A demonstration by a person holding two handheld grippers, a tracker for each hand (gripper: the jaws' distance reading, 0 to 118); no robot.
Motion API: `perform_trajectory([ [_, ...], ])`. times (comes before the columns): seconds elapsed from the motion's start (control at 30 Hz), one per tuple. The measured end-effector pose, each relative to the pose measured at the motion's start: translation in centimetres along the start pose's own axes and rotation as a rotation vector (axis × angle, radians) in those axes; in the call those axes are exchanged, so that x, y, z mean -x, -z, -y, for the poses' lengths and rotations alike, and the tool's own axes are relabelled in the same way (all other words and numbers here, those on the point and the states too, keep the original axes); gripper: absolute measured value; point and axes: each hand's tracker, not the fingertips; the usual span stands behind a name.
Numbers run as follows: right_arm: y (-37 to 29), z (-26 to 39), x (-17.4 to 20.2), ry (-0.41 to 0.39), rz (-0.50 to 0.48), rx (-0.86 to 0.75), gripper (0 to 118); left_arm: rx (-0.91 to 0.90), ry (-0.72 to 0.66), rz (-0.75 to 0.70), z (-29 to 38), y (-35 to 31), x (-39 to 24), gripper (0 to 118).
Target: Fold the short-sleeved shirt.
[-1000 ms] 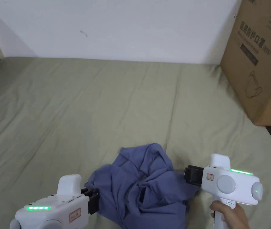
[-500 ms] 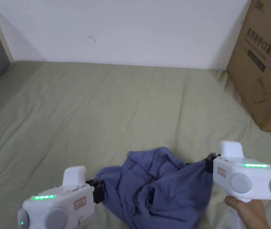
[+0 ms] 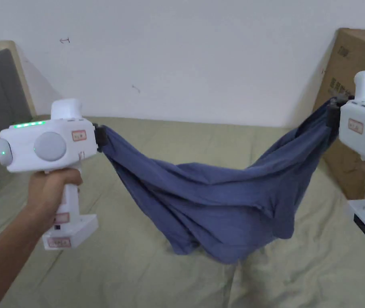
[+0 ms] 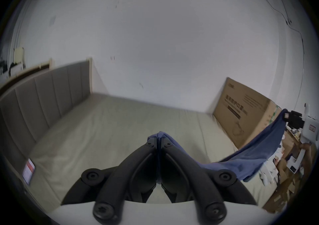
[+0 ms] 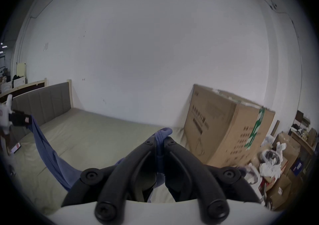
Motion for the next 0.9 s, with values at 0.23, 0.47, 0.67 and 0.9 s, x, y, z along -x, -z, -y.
perform_trajectory([
  [0.23,3.6,-5.3,0.2,-0.034,0.048,-0.056,7,-0.145,0.068,-0.139,-10.8,1.0,0.4,2],
  [0.47,7.6,-3.6,1.8,0.040,0.051,-0.042,7,-0.172,0.081,-0.250,-11.7,3.8,3.5,2],
  [0.67,9.0,3.2,4.3,0.106,0.021,0.039,7,-0.067,0.027,-0.288,-4.5,6.2,8.1,2],
  [0.9,8.0,13.9,7.0,0.136,-0.019,0.231,7,0.127,0.007,-0.316,9.0,5.6,11.7,2],
])
